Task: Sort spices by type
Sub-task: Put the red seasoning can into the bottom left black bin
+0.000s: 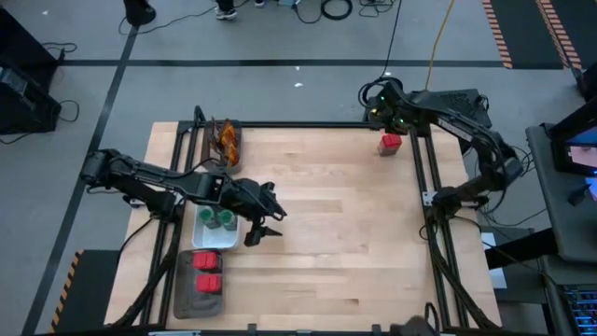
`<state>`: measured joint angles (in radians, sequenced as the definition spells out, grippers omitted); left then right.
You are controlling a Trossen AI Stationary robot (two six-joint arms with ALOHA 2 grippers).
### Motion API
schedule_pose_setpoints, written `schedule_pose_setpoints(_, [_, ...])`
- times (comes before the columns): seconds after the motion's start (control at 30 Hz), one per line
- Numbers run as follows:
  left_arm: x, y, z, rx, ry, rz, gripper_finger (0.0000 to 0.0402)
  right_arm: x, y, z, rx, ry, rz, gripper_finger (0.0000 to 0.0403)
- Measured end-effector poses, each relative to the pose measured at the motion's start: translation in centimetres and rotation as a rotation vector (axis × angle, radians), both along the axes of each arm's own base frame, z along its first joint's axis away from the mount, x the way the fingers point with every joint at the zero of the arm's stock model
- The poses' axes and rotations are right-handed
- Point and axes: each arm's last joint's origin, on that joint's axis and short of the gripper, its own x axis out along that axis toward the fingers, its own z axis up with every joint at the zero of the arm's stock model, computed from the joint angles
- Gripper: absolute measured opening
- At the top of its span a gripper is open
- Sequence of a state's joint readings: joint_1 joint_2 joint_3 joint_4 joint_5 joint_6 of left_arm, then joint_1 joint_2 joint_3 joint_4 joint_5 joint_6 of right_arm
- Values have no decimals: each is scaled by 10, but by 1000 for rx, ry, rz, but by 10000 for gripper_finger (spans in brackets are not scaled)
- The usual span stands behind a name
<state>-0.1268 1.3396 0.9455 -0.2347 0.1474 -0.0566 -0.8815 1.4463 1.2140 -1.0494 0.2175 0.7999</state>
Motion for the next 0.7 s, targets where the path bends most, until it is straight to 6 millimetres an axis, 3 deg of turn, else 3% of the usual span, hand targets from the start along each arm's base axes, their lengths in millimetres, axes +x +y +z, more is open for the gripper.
schedule_pose_setpoints(0.27, [1, -19, 7, -67, -65, -26, 294, -4, -27, -19, -111, 161, -167, 0])
schedule_pose_setpoints(0.7, [1, -23, 8, -145, -47, 72, 294, -16, -70, -68, -68, 237, -177, 0])
